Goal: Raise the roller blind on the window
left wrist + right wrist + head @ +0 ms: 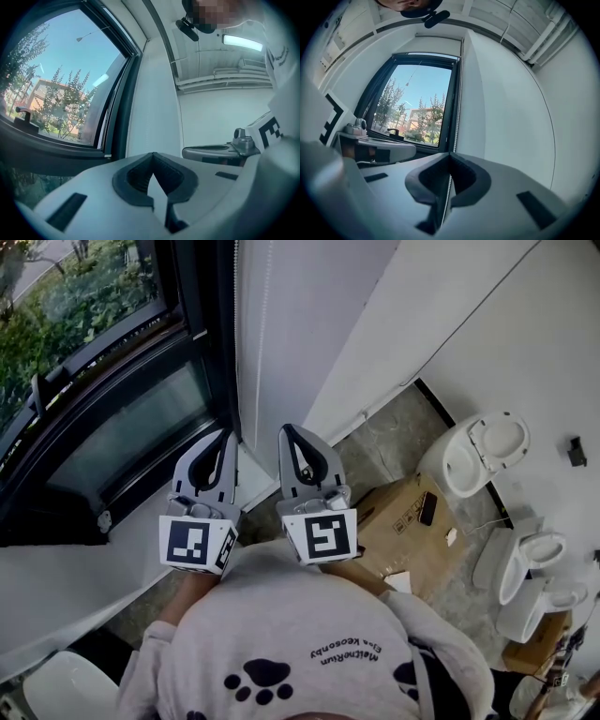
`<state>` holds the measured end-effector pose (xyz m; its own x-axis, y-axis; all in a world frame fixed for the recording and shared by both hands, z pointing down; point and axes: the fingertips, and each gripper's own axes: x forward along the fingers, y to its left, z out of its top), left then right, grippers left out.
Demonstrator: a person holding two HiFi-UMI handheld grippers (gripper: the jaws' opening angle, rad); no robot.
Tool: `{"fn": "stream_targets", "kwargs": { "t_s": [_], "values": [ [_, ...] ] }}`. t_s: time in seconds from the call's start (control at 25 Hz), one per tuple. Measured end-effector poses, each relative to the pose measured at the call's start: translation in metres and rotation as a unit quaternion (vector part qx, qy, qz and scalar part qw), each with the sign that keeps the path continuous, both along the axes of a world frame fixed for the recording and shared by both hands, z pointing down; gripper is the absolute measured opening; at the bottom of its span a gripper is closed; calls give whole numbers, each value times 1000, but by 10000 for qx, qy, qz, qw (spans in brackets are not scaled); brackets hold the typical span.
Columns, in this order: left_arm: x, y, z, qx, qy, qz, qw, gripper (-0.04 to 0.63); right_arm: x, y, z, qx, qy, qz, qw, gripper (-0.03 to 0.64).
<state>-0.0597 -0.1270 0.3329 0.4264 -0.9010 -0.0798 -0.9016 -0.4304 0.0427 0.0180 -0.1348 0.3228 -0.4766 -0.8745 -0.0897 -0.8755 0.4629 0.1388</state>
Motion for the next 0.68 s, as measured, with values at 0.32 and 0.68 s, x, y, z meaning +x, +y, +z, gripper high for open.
{"fn": "stream_targets", "kwargs": {
  "t_s": [0.32,0.68],
  "values": [
    [1,0,3,-4,40,55,10000,8,-7,3,12,-131,20,-53,9999,9],
    [-7,4,11,11,33,144,9999,8,-24,11,22,-127,-3,-57,9999,9]
  ]
}}
